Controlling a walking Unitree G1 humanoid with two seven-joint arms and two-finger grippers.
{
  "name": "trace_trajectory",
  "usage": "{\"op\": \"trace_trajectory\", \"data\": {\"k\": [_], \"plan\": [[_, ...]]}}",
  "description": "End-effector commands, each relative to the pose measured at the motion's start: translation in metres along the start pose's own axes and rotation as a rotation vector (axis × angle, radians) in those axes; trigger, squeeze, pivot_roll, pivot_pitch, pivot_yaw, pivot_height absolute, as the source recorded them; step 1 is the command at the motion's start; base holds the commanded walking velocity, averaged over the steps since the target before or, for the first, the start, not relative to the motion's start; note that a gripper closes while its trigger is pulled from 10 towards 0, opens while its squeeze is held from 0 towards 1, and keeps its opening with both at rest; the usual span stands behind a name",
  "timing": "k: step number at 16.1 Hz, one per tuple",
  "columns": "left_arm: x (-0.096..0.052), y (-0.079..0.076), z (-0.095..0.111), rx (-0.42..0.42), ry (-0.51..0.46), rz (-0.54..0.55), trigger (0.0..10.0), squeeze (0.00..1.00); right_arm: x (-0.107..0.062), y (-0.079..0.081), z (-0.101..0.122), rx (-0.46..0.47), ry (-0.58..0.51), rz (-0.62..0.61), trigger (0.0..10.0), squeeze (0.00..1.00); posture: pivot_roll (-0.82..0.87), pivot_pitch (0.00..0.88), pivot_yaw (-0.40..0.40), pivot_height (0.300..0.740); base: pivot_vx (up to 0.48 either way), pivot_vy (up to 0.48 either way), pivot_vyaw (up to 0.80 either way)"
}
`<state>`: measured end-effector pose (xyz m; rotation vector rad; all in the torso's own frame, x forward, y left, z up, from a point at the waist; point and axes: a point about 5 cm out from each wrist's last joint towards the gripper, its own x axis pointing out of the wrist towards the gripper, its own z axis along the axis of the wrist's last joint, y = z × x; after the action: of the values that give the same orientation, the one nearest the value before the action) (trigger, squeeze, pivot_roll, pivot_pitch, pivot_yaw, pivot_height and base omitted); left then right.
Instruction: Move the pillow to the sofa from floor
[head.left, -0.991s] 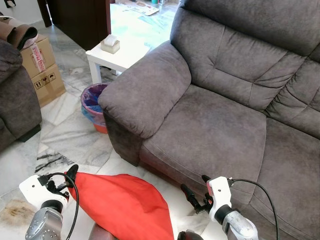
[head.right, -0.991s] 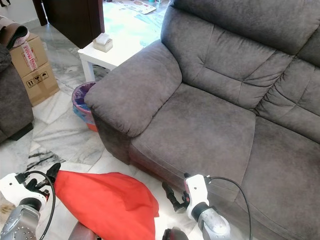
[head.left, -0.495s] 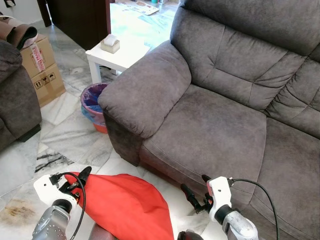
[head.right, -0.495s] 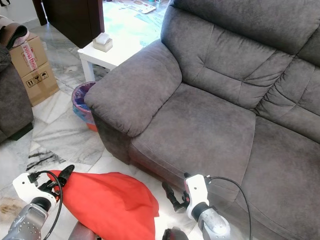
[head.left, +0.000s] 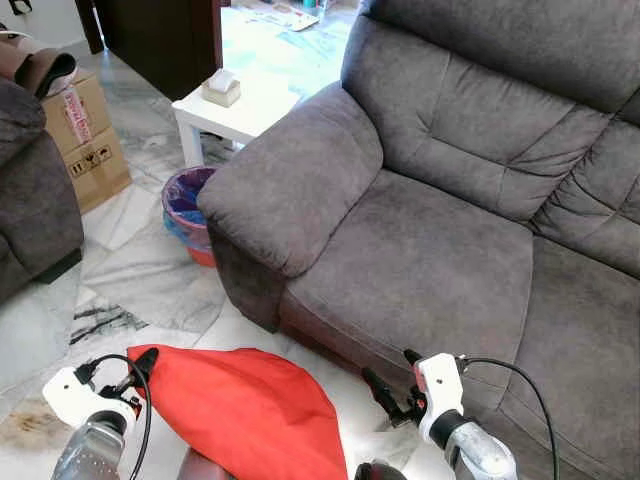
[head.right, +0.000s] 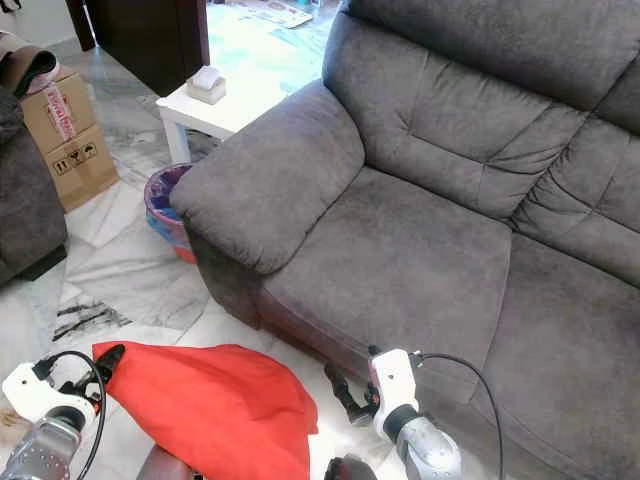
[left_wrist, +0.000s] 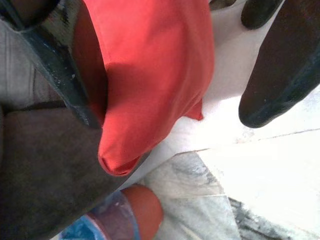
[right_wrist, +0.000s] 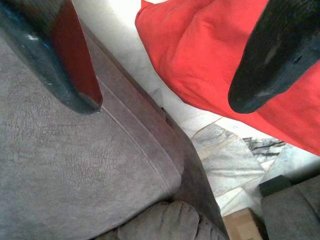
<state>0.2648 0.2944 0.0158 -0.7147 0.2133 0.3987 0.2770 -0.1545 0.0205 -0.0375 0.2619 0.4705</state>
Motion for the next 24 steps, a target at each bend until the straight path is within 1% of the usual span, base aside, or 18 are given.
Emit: {"op": "trace_trajectory", "data": {"k": [1, 3, 5, 7, 9, 11, 14, 17, 18, 19, 24], "plan": [[-0.001, 0.004, -0.003, -0.005, 0.012, 0.007, 10.0, 0.0, -0.003, -0.003, -0.003, -0.011, 0.014, -0.006, 10.0, 0.0, 0.09, 0.186, -0.174, 0.638, 0.0, 0.0, 0.0], [0.003, -0.002, 0.004, 0.009, -0.001, -0.037, 10.0, 0.0, -0.004, -0.004, -0.002, -0.017, 0.011, -0.01, 10.0, 0.0, 0.08, 0.187, -0.178, 0.638, 0.0, 0.0, 0.0], [0.005, -0.005, 0.007, 0.016, 0.004, -0.04, 10.0, 0.0, -0.005, -0.006, -0.001, -0.022, 0.01, -0.011, 10.0, 0.0, 0.07, 0.192, -0.183, 0.638, 0.0, 0.0, 0.0], [0.007, -0.007, 0.005, 0.009, 0.021, -0.045, 10.0, 0.0, -0.009, -0.009, -0.002, -0.033, 0.014, -0.009, 10.0, 0.0, 0.05, 0.196, -0.195, 0.638, 0.0, 0.0, 0.0], [0.008, -0.012, 0.0, -0.006, 0.041, -0.079, 10.0, 0.0, -0.015, -0.015, -0.002, -0.049, 0.02, -0.01, 10.0, 0.0, 0.03, 0.215, -0.221, 0.638, 0.0, 0.0, 0.0], [0.008, -0.015, -0.004, 0.001, 0.061, -0.099, 10.0, 0.0, -0.019, -0.018, 0.0, -0.06, 0.02, -0.01, 10.0, 0.0, 0.01, 0.231, -0.234, 0.638, 0.0, 0.0, 0.0], [0.007, -0.015, -0.007, 0.017, 0.075, -0.105, 10.0, 0.0, -0.026, -0.022, 0.004, -0.069, 0.012, -0.011, 10.0, 0.0, 0.0, 0.251, -0.245, 0.638, 0.0, 0.0, 0.0], [0.007, -0.014, -0.006, 0.021, 0.098, -0.126, 10.0, 0.0, -0.029, -0.019, 0.004, -0.069, 0.017, -0.01, 10.0, 0.0, 0.0, 0.267, -0.24, 0.638, 0.0, 0.0, 0.0], [0.007, -0.013, -0.006, 0.03, 0.107, -0.127, 3.6, 0.0, -0.029, -0.018, 0.004, -0.065, 0.018, -0.011, 10.0, 0.0, 0.0, 0.272, -0.237, 0.638, 0.0, 0.0, 0.0], [0.007, -0.014, -0.007, 0.045, 0.117, -0.132, 0.0, 0.0, -0.028, -0.017, 0.004, -0.065, 0.019, -0.01, 10.0, 0.0, 0.0, 0.272, -0.236, 0.638, 0.0, 0.0, 0.0], [0.005, -0.011, -0.015, 0.057, 0.168, -0.104, 0.0, 0.0, -0.027, -0.014, 0.005, -0.06, 0.021, -0.018, 10.0, 0.0, 0.01, 0.267, -0.218, 0.638, 0.0, 0.0, 0.0]]}}
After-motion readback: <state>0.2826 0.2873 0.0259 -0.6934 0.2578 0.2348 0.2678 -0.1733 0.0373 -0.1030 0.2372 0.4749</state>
